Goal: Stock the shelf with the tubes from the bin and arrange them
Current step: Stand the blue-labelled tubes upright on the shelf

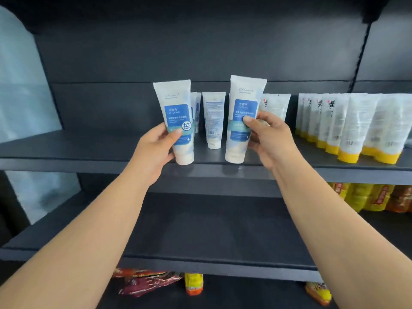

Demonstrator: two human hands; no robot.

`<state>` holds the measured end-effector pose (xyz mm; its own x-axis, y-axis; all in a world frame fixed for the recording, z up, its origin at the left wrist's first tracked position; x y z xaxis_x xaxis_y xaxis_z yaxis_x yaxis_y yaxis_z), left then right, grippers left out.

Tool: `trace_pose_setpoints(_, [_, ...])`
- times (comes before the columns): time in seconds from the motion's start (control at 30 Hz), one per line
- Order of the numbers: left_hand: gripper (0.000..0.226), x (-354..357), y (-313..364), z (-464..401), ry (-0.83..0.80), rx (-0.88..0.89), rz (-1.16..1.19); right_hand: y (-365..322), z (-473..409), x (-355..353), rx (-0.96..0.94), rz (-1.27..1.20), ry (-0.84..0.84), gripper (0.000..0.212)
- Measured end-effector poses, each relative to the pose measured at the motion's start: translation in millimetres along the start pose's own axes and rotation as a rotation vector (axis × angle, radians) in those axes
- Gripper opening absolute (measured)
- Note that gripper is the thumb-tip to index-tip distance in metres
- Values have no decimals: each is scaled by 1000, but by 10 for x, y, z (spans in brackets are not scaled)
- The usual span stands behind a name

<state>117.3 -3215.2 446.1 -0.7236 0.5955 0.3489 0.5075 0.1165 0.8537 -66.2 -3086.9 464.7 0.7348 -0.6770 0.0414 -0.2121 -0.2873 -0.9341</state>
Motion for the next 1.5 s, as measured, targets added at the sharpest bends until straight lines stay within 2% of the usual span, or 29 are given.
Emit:
trace_pose_setpoints(0.27, [23, -117, -321, -459, 85, -35, -71, 463, -595, 274, 40, 58, 3, 17])
trace_pose_setpoints(0.37, [23, -161, -376, -620, 50, -64, -109, 539, -714, 345, 30, 79, 4, 6])
trace_pose_setpoints(0.6, [27, -179, -584, -907, -44, -168, -113, 706, -821, 461, 73, 14, -22, 8])
trace_pose_setpoints(0.87, [29, -206, -681, -1021, -82, -217, -63, 716, -854, 535, 58, 98, -47, 8])
trace_pose_setpoints(1.1, [26, -195, -655, -1003, -77, -190, -81, 716, -838, 546, 85, 109, -62, 11])
trace_pose_setpoints(1.37, [16, -200, -608, -973, -28, -150, -121, 722, -806, 544, 95, 188, -56, 3])
trace_pose_setpoints(1.5, [22, -243, -520, -930, 36, -84, -250, 709, -752, 405, 118, 345, 38, 24])
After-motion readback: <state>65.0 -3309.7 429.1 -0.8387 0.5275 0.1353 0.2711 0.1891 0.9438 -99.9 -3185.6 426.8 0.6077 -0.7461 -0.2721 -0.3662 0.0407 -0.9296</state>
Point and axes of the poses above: each hand's wrist, its own z-axis away from the middle knuckle, its own x-axis out of the palm, y = z × x, the point moved 10 cm from there along -z, towards the middle knuckle, and after that the axes turned 14 degrees about z, right-handed, at the moved point
